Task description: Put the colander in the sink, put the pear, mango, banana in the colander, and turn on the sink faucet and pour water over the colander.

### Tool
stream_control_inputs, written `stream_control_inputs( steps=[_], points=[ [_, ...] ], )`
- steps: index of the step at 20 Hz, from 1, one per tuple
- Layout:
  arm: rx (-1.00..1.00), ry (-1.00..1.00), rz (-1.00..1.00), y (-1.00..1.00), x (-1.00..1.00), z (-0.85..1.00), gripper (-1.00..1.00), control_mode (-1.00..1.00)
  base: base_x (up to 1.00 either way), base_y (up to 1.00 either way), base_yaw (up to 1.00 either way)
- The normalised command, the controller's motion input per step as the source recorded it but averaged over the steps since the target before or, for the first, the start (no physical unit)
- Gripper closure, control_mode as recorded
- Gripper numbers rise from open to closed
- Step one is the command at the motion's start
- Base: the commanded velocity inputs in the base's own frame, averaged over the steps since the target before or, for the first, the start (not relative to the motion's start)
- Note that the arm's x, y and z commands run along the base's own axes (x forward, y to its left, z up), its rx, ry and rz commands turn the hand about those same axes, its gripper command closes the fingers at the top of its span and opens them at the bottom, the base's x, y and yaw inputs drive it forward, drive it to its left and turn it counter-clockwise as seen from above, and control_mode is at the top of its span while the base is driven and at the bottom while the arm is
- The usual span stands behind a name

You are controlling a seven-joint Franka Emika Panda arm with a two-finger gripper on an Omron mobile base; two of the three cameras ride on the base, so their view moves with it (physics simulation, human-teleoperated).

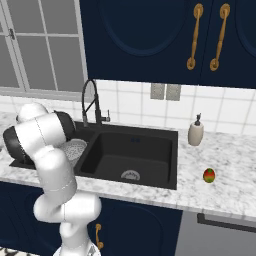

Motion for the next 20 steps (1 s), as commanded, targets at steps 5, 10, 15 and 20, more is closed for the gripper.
stream_control_inputs(
  steps=[5,10,15,20],
  points=[
    [0.0,0.09,-0.02,0.16,-0.26,1.0,-1.0,-1.0,0.0,0.0,0.0],
    [0.0,0.1,-0.11,0.1,-0.65,0.95,-1.0,-1.0,0.0,0.0,0.0],
    [0.01,0.0,-0.27,0.01,-0.96,0.71,-1.0,-1.0,0.0,0.0,0.0],
    [0.03,0.09,-0.43,-0.16,-0.72,0.57,-1.0,-1.0,0.0,0.0,0.0]
  ],
)
